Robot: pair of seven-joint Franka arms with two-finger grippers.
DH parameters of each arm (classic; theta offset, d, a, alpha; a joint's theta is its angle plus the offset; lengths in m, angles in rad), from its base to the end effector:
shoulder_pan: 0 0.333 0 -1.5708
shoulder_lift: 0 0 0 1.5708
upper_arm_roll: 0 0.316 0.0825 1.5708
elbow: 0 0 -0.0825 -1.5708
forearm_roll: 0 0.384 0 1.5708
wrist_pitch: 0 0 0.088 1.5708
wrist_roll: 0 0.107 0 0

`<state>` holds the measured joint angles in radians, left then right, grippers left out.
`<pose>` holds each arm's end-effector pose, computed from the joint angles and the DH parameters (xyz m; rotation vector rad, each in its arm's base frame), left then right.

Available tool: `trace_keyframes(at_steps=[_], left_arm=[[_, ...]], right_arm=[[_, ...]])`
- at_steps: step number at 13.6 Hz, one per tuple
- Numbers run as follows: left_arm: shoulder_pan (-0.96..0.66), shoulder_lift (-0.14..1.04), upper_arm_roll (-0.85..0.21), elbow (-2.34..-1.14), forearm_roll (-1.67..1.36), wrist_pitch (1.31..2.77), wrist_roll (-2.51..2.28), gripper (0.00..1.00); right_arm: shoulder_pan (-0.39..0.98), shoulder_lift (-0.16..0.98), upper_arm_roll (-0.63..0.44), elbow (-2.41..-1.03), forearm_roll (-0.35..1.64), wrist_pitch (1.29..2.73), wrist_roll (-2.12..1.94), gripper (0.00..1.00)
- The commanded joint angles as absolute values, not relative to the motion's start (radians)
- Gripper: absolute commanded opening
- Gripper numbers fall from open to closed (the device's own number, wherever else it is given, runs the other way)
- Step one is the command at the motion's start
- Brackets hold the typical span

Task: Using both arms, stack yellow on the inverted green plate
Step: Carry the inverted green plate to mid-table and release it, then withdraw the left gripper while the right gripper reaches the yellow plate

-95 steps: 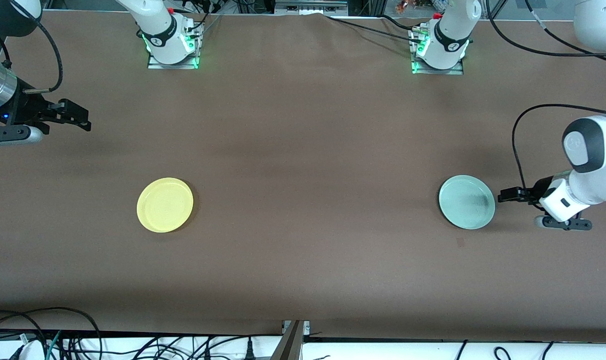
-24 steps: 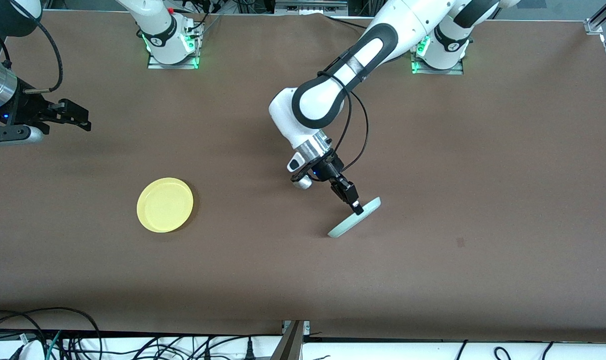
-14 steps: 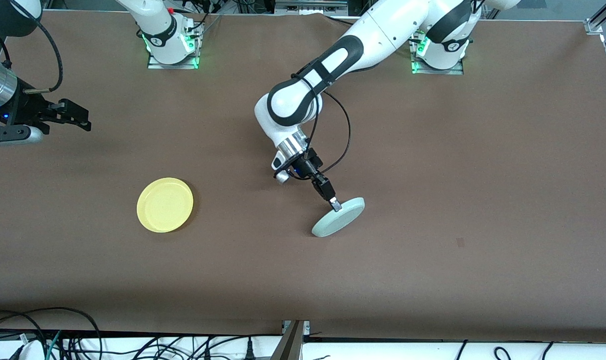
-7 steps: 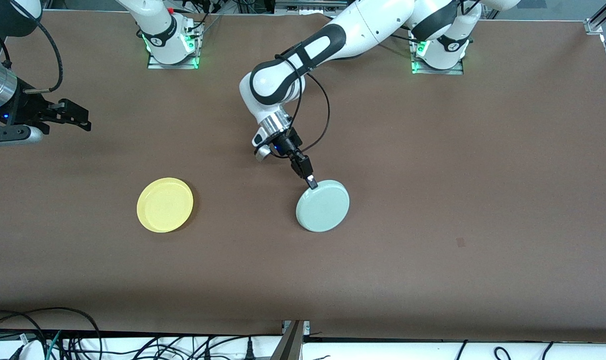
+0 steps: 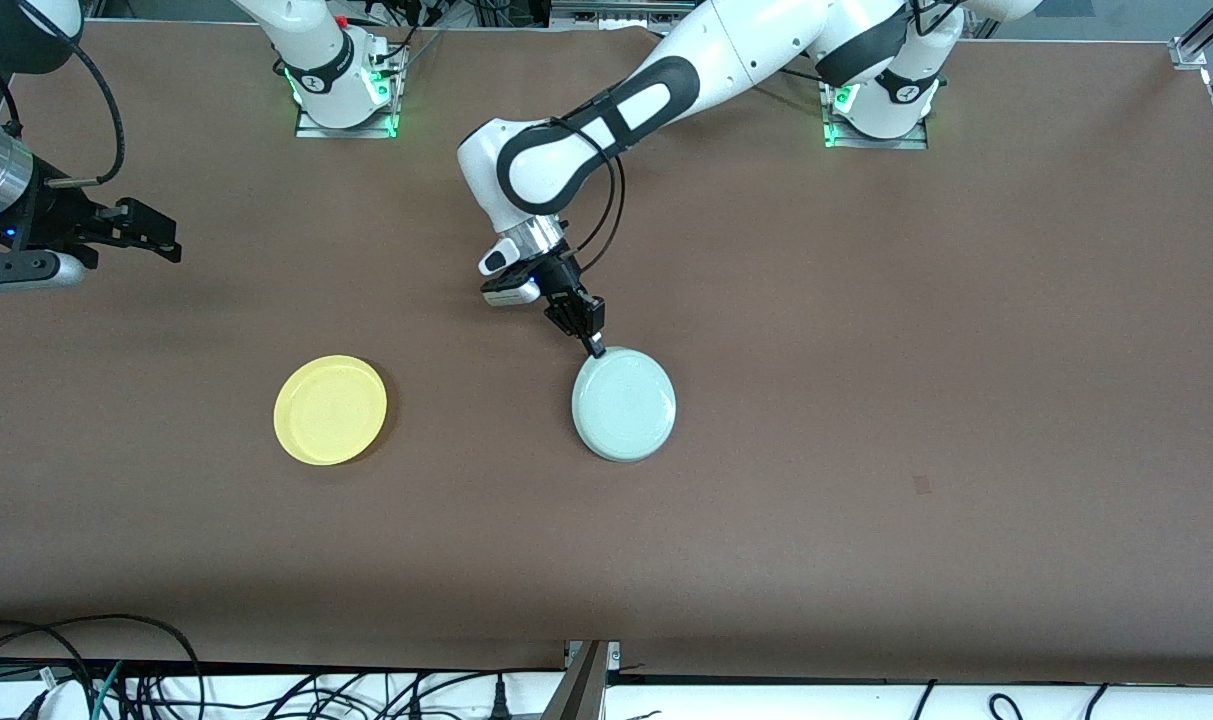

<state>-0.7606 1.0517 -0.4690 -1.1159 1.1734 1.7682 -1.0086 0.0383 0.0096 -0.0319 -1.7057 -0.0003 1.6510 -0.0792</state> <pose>0.4293 -0.6225 0.1976 -2.4472 0.6076 -0.6323 0.5583 0.0036 0.5621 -3.1354 -0.1343 0.1009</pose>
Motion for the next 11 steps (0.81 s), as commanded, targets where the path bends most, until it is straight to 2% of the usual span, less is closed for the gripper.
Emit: trace_keyframes(at_steps=[1, 2, 6, 8, 11], left_arm=[[-0.744, 1.100, -0.502, -1.058, 1.060, 1.855, -1.139, 0.92], [-0.733, 1.092, -0.502, -1.057, 1.036, 1.856, -1.147, 1.00], [-0.623, 1.007, -0.502, -1.057, 0.789, 1.891, -1.134, 1.00], [-0.545, 0.933, -0.499, -1.069, 0.659, 1.898, -1.054, 1.00], [-0.413, 0.797, -0.459, -1.113, 0.484, 1.891, -0.823, 1.00]], right_arm=[[0.032, 0.020, -0.032, -1.697, -0.003, 1.649, -0.067, 1.00], [0.031, 0.021, -0.038, -1.698, -0.002, 1.651, -0.067, 1.00], [0.031, 0.049, -0.057, -1.697, -0.003, 1.660, -0.069, 1.00], [0.031, 0.083, -0.107, -1.698, 0.005, 1.716, -0.069, 1.00], [0.017, 0.173, -0.126, -1.698, 0.081, 1.797, -0.067, 1.00]])
